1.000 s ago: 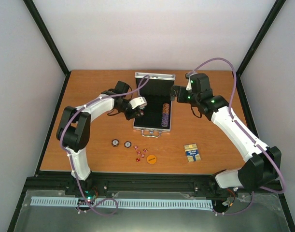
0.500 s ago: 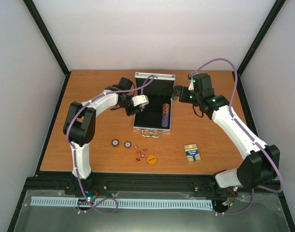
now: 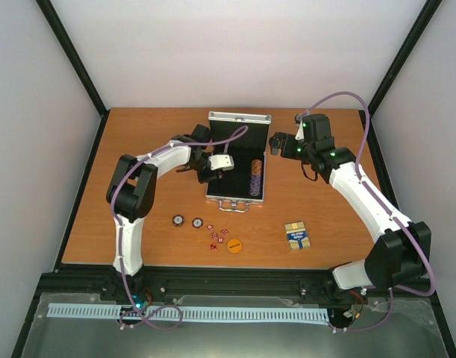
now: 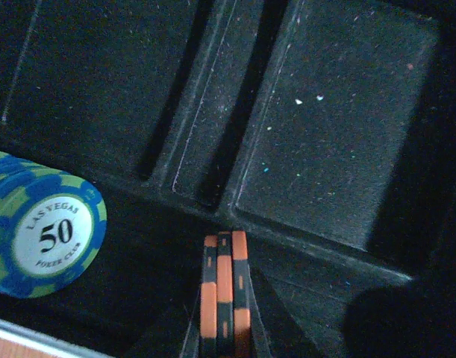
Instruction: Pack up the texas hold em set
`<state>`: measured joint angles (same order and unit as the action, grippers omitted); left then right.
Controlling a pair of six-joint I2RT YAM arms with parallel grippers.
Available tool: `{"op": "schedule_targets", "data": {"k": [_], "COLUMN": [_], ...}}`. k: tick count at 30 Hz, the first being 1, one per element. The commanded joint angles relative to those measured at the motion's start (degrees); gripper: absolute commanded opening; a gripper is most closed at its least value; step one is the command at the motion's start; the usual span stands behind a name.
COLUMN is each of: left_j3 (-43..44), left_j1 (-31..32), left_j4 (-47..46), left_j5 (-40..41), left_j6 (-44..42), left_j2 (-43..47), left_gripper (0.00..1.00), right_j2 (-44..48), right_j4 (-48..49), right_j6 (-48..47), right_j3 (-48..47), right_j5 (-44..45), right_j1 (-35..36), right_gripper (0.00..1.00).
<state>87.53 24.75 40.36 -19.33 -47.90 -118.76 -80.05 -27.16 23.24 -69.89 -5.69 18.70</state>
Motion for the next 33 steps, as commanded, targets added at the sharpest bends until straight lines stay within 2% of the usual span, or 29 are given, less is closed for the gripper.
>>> {"op": "schedule_targets", "data": {"k": [1, 12, 21, 25, 33], "left_j3": [3.4, 3.3, 2.2, 1.2, -0.9], "left_j1": [0.9, 1.3, 1.4, 1.4, 1.9], "left_j4": [0.7, -2.4, -4.3, -6.1, -10.0], "left_j5": [2.5, 8.4, 10.0, 11.2, 16.0], "left_j6": [-2.5, -4.4, -4.5, -4.5, -4.2], "left_j2": [-1.9, -2.7, -2.3, -1.7, 0.2], "left_gripper": [0.01, 0.02, 0.29, 0.34, 0.34], "right_j2": [-0.4, -1.1, -1.1, -1.0, -1.0], "right_j4": [1.4, 1.8, 1.6, 1.7, 1.9], "right_j6": [-0.7, -0.7, -0.8, -0.8, -1.0], "right_j3": [1.1, 2.1, 2.3, 2.5, 3.1], "right_j5": [-0.8, -1.2, -1.4, -1.5, -1.9], "right_j1": [-1.2, -1.7, -1.7, -1.7, -1.7], "right_gripper": [1.00, 1.00, 1.00, 1.00, 1.00]}}
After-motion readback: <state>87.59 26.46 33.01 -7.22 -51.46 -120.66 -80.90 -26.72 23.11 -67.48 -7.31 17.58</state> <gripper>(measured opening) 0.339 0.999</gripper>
